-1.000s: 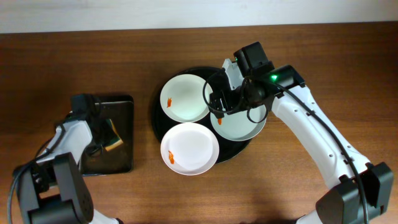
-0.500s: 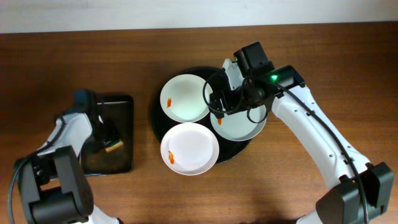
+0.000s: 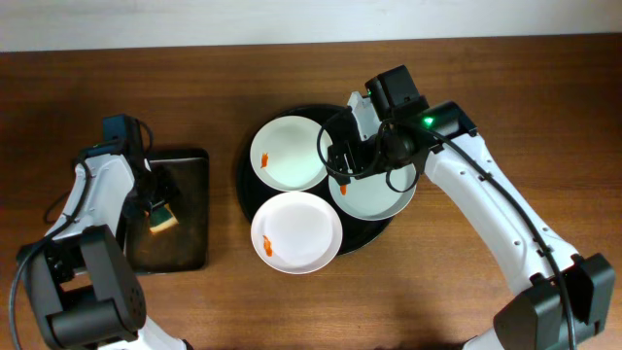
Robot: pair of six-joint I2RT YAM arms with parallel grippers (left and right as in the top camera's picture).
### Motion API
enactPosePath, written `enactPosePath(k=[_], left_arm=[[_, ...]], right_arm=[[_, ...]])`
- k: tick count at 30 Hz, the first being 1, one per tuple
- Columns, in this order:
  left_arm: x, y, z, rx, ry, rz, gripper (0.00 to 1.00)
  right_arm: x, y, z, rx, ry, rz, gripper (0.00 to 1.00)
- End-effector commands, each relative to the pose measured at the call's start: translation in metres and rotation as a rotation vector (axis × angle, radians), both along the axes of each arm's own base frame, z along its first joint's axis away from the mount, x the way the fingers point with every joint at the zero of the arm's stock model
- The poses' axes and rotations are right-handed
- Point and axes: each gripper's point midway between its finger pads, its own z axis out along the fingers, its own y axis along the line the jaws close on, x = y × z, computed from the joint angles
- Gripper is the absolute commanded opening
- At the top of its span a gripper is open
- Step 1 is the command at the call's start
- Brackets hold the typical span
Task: Clean dirty plates on tray and stack at the side
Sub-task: 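Grasp the green-and-orange sponge with the left gripper, then carry the sponge with the left gripper onto the upper-left plate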
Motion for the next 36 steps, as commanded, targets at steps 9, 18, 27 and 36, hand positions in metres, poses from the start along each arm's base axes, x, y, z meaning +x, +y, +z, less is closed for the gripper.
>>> enactPosePath(k=[9,18,27,36], left_arm=[[-0.011,0.01,-0.044,0.07,0.031,-0.012,0.32],[0.037,-0.009,0.018,-0.034,-0.126,-0.206,0.0],[0.011,-0.001,-0.019,0.013,-0.045,-0.157,0.0],[0.0,0.006,-0.053,0.072,-0.078,-0.122,0.0]], right_arm=[[-0.001,0.0,0.004,0.007,-0.003,-0.007,0.99],[-0.001,0.0,0.004,0.007,-0.003,-0.007,0.99],[0.002,0.001,0.005,0.011,-0.013,-0.007,0.99],[0.003,0.001,0.005,0.013,-0.017,-0.007,0.99]])
